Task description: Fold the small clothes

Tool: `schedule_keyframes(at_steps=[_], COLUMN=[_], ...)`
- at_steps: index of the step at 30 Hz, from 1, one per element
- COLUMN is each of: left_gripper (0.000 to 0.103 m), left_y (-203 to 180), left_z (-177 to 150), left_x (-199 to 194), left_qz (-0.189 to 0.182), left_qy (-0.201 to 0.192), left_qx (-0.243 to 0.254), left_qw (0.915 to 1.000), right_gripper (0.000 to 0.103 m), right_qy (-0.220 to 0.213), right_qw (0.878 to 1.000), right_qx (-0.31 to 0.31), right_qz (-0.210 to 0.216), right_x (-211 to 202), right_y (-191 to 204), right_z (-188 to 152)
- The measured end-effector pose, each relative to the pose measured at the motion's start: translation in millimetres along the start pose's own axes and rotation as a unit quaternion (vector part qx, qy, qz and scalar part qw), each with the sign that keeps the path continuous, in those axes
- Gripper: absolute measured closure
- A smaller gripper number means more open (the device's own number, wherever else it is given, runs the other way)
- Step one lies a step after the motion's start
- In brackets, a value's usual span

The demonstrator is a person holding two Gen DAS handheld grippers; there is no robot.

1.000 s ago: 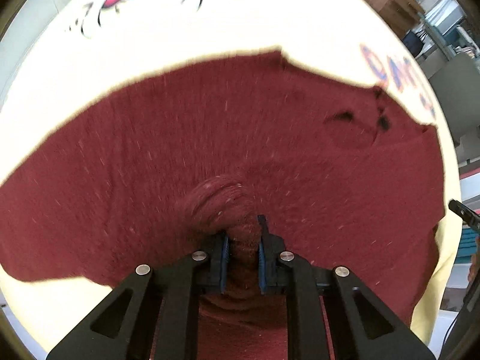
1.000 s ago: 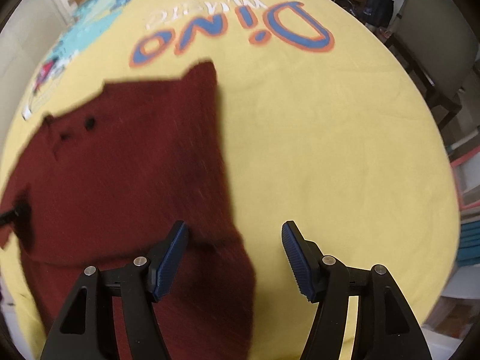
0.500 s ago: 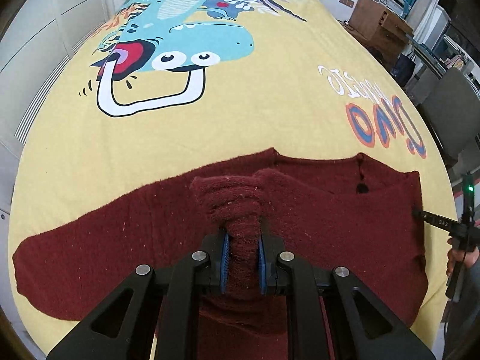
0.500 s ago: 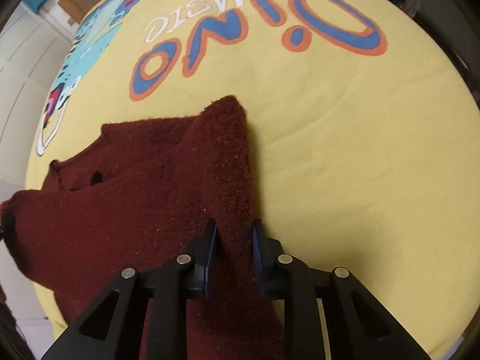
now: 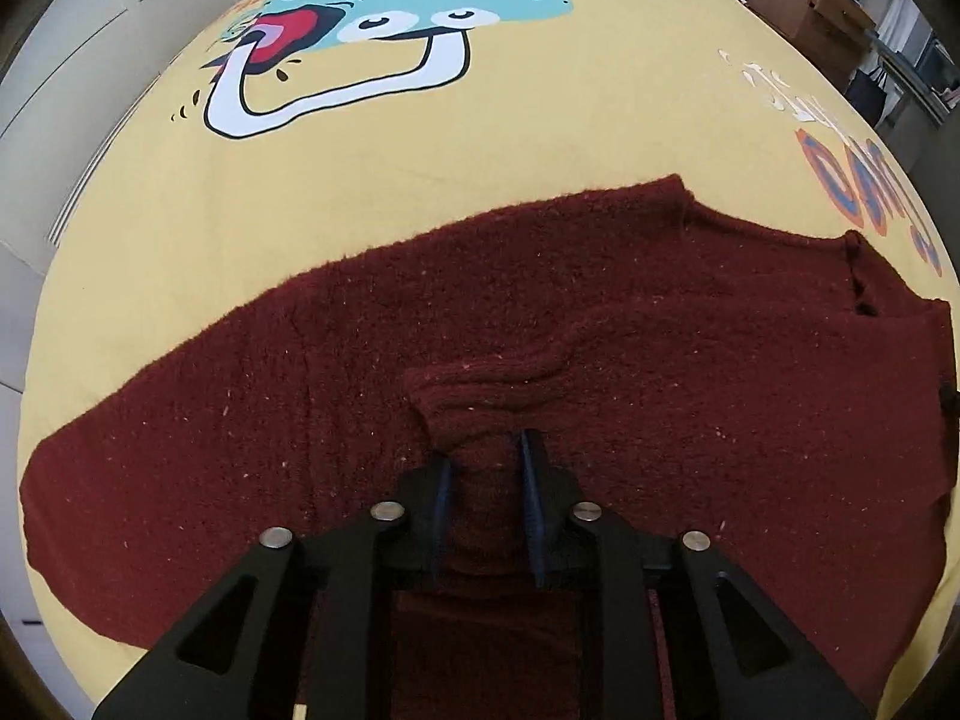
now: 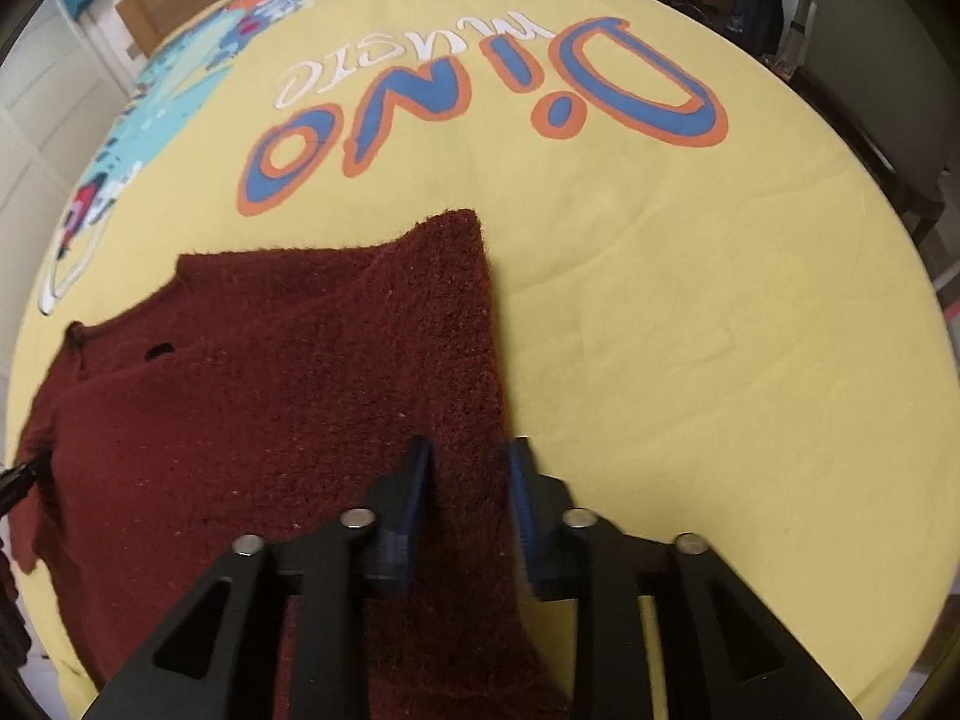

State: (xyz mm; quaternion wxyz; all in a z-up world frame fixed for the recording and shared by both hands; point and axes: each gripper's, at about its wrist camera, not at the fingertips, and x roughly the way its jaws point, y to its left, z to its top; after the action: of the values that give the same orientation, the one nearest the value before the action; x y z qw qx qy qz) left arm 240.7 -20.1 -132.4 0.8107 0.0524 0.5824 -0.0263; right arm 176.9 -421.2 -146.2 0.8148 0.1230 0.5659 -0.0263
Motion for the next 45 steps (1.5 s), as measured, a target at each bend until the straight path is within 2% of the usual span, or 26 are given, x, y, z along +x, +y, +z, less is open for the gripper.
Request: schedule_keyframes(at_steps=[2,3,5,7,10,12,16,18,21,25,28,31,33,40,45], left_gripper=[0.062,0.055,0.025,0.018,0.001,0.001,0.001,0.001,0.001,0.001,0.001,0.001,0.001,0.001,0.001], left_y=[0,0,-5,-14,-40,-59,-88,-94,-94,-76,-55,-37,-35,-35,-40], left_z=[2,3,4,4,2,-1,-4,-5,-12,-22,-24,-27,-30,-37,-39], left_x=[-8,-13,-26,-36,-47,-48,-28,-9,16,22,19,20,19,20,20], left_qz=[0.014,0.016,0.004,-0.014,-0.037,-0.038,-0.032,-0.028,0.003,0.006,0.009,-0.003,-0.003,0.007,0.017], left_qy=[0.000,-0.004,-0.018,-0.024,-0.035,-0.047,-0.046,-0.034,-0.015,-0.023,-0.023,-0.021,-0.023,-0.038,-0.028], left_qx=[-0.003,-0.003,-0.004,0.002,0.027,0.041,0.058,0.057,0.065,0.059,0.047,0.035,0.039,0.030,0.024], left_qw=[0.9999,0.9999,0.9998,0.9996,0.9984,0.9973,0.9968,0.9974,0.9977,0.9980,0.9986,0.9992,0.9990,0.9988,0.9992], right_gripper=[0.031,0.027,0.023,0.021,0.017,0.015,0.001,0.001,0.001,0.001,0.001,0.001,0.001,0.001,0.001], right_qy=[-0.014,-0.024,-0.043,-0.060,-0.073,-0.078,-0.075,-0.071,-0.055,-0.037,-0.040,-0.040,-0.038,-0.045,-0.061], right_qw=[1.000,1.000,0.999,0.997,0.996,0.994,0.992,0.992,0.991,0.992,0.994,0.995,0.996,0.994,0.993], right_qx=[-0.007,-0.011,-0.023,-0.041,-0.059,-0.071,-0.097,-0.106,-0.119,-0.119,-0.104,-0.089,-0.083,-0.097,-0.101], right_qz=[-0.010,-0.011,-0.012,-0.008,0.007,0.020,0.021,0.017,-0.001,-0.019,-0.020,-0.021,-0.005,0.000,0.003], right_x=[-9,-16,-31,-44,-54,-53,-37,-25,-4,17,15,14,13,18,19], right_y=[4,6,14,29,54,74,109,121,131,122,102,80,72,72,73], right_z=[1,1,0,-2,-4,-8,-19,-26,-37,-47,-48,-49,-51,-63,-69])
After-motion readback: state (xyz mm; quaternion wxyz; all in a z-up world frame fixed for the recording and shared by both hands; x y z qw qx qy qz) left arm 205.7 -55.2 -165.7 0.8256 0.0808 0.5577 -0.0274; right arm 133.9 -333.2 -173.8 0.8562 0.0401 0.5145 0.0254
